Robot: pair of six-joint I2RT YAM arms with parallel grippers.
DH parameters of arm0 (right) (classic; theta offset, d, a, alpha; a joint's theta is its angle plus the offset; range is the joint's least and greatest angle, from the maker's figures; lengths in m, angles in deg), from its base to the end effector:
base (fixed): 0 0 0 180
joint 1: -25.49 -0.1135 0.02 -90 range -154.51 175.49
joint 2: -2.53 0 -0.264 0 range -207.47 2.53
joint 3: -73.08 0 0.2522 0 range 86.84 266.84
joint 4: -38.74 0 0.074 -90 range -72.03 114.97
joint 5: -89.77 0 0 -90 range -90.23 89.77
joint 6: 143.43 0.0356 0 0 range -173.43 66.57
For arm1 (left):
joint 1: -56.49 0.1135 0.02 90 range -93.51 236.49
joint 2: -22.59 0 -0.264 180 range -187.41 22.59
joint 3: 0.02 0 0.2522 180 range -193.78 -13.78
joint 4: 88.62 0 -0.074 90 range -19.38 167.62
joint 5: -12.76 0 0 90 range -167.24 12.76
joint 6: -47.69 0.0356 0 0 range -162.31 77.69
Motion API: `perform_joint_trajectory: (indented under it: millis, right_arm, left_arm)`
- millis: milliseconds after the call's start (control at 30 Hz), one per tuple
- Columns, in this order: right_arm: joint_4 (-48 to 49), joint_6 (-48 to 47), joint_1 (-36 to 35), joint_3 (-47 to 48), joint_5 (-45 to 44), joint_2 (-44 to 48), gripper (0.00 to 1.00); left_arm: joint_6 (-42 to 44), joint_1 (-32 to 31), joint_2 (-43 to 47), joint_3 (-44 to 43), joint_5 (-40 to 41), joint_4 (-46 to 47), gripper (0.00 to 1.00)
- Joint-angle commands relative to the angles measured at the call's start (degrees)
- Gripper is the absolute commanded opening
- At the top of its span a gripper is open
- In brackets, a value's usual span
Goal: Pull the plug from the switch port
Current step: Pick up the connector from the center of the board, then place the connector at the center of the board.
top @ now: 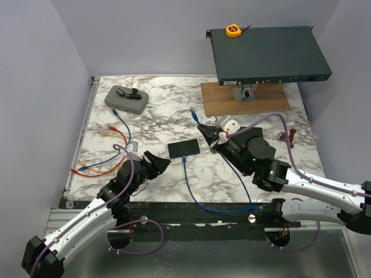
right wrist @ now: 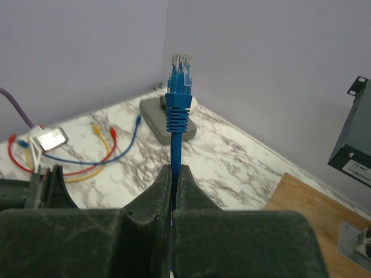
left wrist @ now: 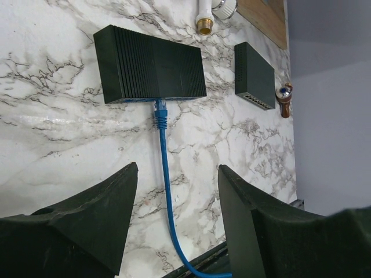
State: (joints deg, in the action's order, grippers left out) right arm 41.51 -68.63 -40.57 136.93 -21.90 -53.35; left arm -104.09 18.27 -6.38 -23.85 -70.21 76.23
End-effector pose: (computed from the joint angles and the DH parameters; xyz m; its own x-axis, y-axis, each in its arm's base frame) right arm 0.1041 0.2020 0.3870 0.2571 -0.0214 -0.9662 -0.6578 0.7285 -0.1912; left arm 0.1149 -0.0849 0.1809 -0.5904 -0.6482 -0.4809 0.0076 0.5913 -0.8064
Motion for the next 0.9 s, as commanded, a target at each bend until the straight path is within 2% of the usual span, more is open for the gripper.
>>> perform_joint_trajectory:
  millis: [0, 133, 233, 333, 500, 767, 867]
  right_arm:
    - [-3.3, -3.3, -0.2, 1.5, -1.9, -2.9, 0.01]
    - [-11.3, -3.2, -0.2, 5.7, -3.8, -5.4, 0.01]
    - [-26.4, -2.6, -0.3, 14.3, 0.6, -10.3, 0.0]
    - [-44.0, 0.8, -0.3, 24.1, -0.3, -18.9, 0.01]
    - [-56.2, 3.5, -0.3, 28.0, 5.2, -24.3, 0.0]
    - [-60.0, 12.1, -0.3, 20.1, 4.5, -25.8, 0.0]
    - [-60.1, 14.5, -0.3, 21.7, 1.1, -22.3, 0.0]
  left_arm:
    - [1.1, 0.0, 1.0, -0.4, 0.1, 0.8, 0.58]
    - [0.9, 0.0, 1.3, 0.3, -0.3, 0.6, 0.58]
    - [0.5, 0.0, 2.0, 0.9, -0.2, 0.4, 0.58]
    - [0.2, 0.0, 2.4, 1.4, 0.0, 0.6, 0.58]
    - [-0.6, 0.1, 2.6, 2.4, -0.4, 1.1, 0.59]
    - [-1.3, 0.1, 2.2, 3.1, -1.0, 3.2, 0.59]
    - [-1.2, 0.1, 2.1, 2.9, -1.1, 3.2, 0.59]
